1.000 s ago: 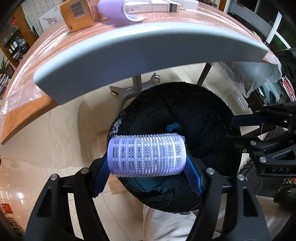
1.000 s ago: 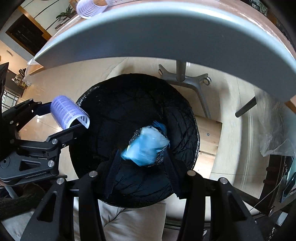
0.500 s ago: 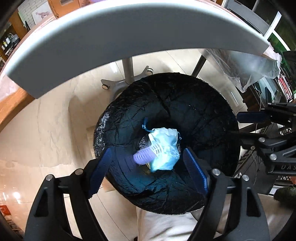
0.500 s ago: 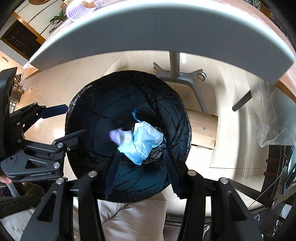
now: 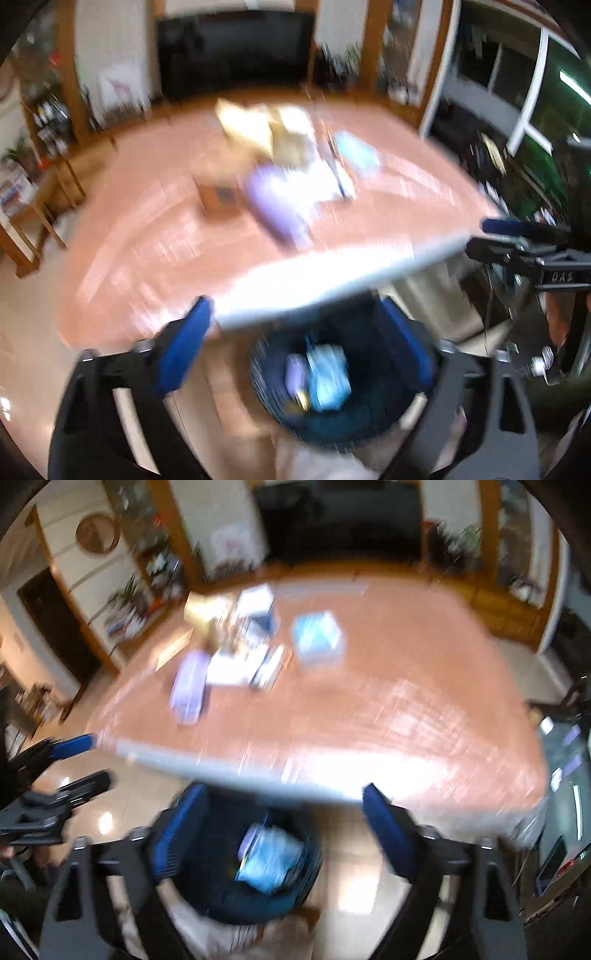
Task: Collect trash
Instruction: 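Grasp the dental floss case with the right tool while the left tool grasps the cardboard box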
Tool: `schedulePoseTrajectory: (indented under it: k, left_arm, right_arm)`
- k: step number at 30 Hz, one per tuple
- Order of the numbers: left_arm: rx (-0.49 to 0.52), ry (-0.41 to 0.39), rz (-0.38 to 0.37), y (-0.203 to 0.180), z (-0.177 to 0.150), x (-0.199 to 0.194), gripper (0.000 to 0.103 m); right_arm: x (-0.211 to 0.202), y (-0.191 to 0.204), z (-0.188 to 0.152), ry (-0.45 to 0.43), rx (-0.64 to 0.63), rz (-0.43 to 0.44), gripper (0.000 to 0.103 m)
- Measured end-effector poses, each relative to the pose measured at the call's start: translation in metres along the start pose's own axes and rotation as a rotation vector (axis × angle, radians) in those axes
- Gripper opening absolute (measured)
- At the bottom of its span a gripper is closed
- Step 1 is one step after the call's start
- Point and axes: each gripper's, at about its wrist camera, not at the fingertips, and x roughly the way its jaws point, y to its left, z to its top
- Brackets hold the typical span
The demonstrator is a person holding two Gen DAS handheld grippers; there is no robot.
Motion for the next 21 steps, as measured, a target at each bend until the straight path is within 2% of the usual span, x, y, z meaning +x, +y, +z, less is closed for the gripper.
schedulePoseTrajectory:
  k: [2, 6, 8, 11, 15, 18, 21]
  left_arm:
    - [-0.016, -0.040, 0.027, 0.011, 0.018, 0.001, 0.102]
    - [-0.047, -0.017, 0.074, 0.038, 0.044, 0.024, 0.102]
    - [-0.043, 0.002, 0.092, 0.044, 0.053, 0.038, 0.102]
    - [-0.051, 0.041, 0.057, 0.053, 0.063, 0.061, 0.102]
    - [-0.014, 0.067, 0.057, 0.055, 0.074, 0.081, 0.102]
    - [0.009, 0.079, 0.061, 0.056, 0.081, 0.093, 0.099]
    - [0.018, 0.092, 0.070, 0.061, 0.087, 0.101, 0.088]
  right_arm:
    - [0.000, -0.007, 0.021, -0.052, 0.023, -0.039, 0.099]
    - [0.013, -0.018, 0.057, -0.077, 0.055, -0.038, 0.099]
    - [0.023, -0.019, 0.071, -0.074, 0.047, -0.031, 0.099]
    - [0.051, -0.013, 0.090, -0.052, 0.012, -0.052, 0.099]
    - [0.091, -0.008, 0.105, -0.001, -0.021, -0.090, 0.098]
    - [0.114, -0.007, 0.116, 0.037, -0.033, -0.095, 0.093]
    - [0.132, -0.005, 0.122, 0.069, -0.049, -0.111, 0.082]
